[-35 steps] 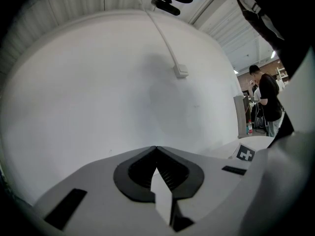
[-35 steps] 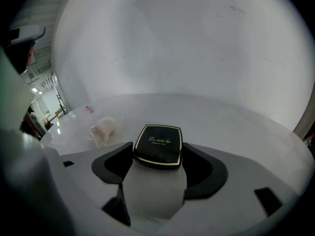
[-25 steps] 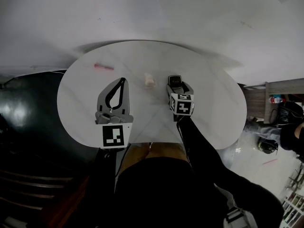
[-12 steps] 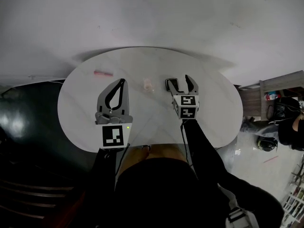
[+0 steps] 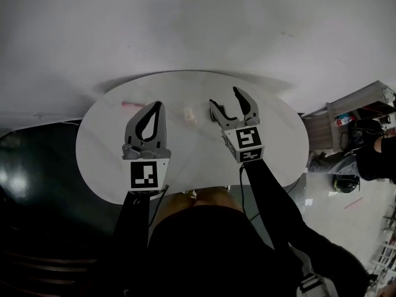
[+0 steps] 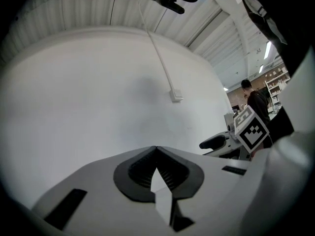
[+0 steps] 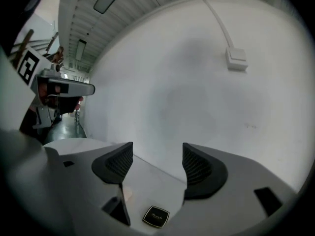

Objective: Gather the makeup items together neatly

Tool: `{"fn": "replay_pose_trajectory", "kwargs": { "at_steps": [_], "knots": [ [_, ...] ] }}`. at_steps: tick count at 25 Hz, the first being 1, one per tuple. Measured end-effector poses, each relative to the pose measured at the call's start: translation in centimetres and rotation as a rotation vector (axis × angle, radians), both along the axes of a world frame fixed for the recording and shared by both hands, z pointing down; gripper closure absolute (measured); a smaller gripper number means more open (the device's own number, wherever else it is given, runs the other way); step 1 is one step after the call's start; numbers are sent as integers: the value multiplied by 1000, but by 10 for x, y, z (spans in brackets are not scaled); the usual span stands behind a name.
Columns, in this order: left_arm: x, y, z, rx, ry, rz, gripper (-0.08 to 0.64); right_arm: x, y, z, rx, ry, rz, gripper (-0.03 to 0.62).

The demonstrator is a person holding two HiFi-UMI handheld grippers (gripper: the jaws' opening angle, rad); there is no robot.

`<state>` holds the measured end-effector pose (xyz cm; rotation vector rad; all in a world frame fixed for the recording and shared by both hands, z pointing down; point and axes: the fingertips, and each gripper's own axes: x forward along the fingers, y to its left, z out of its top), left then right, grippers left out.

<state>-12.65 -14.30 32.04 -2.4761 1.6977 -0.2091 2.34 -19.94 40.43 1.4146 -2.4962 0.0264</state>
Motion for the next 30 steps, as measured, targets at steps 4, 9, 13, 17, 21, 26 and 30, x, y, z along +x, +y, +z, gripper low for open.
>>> {"fn": "replay_pose_trajectory", "kwargs": {
  "at_steps": [4, 9, 13, 17, 21, 26, 30],
  "knots": [
    [1, 9, -3, 4, -2, 25, 545, -5, 23, -32, 62, 1, -62, 259],
    [-1, 17, -8, 16, -3, 49, 545, -16, 62, -60, 173, 65, -196, 259],
    [-1, 21, -5, 14, 9, 64, 545, -10, 72, -62, 167, 24, -131, 259],
    [3, 23, -5, 18, 7, 78, 545, -4, 73, -59, 179, 5, -31, 259],
    [8, 24, -4, 8, 0, 83, 545, 5, 72, -67, 217, 16, 32, 503],
    [19, 21, -2, 7, -17, 62, 545, 17, 69, -71, 220, -21, 30, 565],
    [25, 17, -5, 10, -33, 28, 545, 22, 61, -67, 197, -33, 0, 565]
  ]
}}
